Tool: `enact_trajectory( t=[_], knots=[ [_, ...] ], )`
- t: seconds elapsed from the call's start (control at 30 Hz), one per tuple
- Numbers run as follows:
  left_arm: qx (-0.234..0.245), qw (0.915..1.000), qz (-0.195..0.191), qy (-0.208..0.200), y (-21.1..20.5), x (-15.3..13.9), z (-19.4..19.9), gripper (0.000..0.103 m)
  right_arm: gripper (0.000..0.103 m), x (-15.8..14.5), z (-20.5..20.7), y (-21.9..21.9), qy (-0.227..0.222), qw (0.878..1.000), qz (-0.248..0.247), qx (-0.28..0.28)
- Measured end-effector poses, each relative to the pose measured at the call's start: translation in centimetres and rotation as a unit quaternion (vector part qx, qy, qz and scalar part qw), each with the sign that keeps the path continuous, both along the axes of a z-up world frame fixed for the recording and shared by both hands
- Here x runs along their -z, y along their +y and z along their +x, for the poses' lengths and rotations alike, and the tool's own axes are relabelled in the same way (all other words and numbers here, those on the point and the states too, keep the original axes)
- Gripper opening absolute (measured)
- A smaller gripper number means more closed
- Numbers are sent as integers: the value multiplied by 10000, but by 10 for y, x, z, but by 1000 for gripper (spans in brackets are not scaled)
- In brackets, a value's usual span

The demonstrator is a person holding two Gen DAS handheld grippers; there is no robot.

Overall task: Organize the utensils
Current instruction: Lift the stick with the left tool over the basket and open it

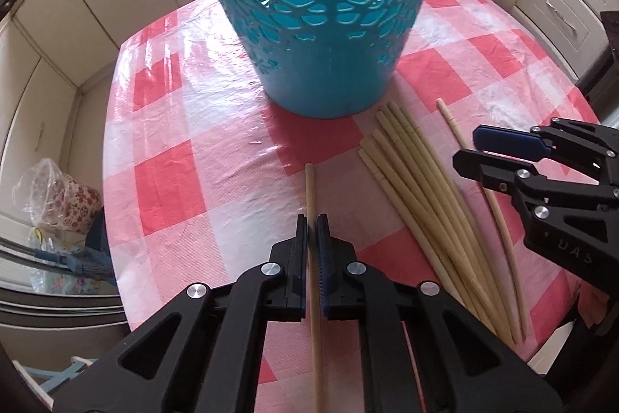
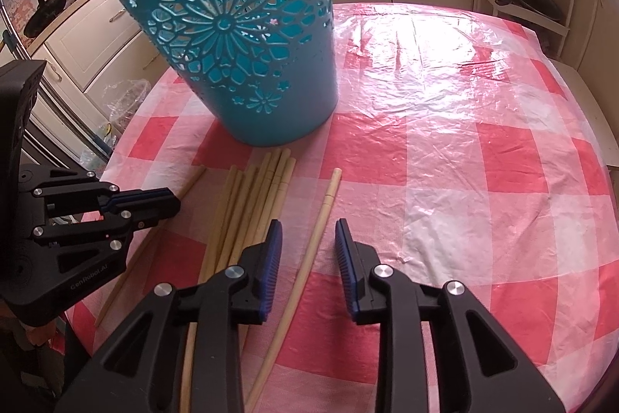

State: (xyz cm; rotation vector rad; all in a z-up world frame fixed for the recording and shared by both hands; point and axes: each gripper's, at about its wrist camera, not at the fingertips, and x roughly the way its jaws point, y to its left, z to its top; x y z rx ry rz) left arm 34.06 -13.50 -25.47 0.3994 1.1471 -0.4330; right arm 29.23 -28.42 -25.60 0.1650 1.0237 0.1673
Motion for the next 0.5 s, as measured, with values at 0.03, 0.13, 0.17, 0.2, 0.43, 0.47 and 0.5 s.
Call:
enact_trajectory(
  t=[0.03,0.13,0.17,0.2,0.43,0.47,0.5],
  knots=[
    [-27,10000,20,-8,0,-1,2,9,31,0,0,1,-5,10000,-8,-7],
    [-164,9998,83,-110,0,1,8,16,33,0,0,1,-12,10000,-13,-22],
    [-214,9997,69,-115,0,0,10,16,33,0,0,2,-14,10000,-13,-24],
    [-251,9996,59,-121,-1,0,12,16,33,-1,0,2,-11,10000,-15,-24],
    [-128,9998,46,-138,-7,-1,0,4,33,0,-2,4,-25,10000,-47,-62],
    [-174,9998,-88,-103,-3,-7,-2,4,33,0,-2,4,-24,10000,-34,-58],
    [-208,9993,-325,-28,3,-14,-6,4,33,0,-2,4,-25,10000,-23,-54]
  ],
)
